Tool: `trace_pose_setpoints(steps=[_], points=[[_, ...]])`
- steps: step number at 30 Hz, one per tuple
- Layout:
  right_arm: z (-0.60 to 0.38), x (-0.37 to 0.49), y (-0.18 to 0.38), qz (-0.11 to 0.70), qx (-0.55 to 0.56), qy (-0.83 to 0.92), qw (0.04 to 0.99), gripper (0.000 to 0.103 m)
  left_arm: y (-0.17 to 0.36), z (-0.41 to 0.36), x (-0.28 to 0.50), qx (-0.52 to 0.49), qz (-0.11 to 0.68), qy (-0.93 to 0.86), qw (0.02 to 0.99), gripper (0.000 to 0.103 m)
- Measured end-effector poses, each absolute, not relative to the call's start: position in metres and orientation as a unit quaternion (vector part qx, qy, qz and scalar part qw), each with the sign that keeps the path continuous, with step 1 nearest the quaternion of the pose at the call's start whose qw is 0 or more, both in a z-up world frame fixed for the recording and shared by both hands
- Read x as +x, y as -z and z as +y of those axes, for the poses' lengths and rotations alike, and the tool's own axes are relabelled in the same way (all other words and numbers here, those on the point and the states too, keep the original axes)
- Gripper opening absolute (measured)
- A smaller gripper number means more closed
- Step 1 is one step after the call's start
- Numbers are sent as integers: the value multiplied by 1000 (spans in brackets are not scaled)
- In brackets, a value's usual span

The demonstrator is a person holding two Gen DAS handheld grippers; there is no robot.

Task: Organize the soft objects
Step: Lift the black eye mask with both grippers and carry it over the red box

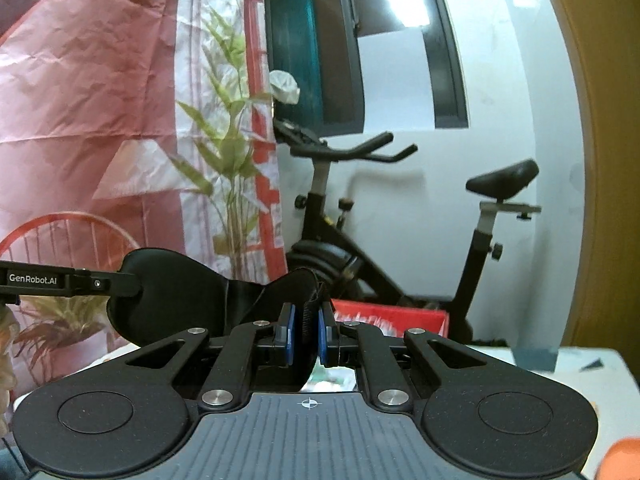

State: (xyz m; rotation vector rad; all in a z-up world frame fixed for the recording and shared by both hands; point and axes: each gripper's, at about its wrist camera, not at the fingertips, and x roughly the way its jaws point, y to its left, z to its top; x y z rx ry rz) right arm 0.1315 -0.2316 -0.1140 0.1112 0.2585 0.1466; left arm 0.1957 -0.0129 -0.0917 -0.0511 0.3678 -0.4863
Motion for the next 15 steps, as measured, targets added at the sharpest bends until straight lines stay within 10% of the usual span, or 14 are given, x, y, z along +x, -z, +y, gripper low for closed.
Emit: trace_pose_setpoints(steps=[15], points=[[-252,230,104,146,54,-53,986,10,101,-52,289,15,199,230,952,11]])
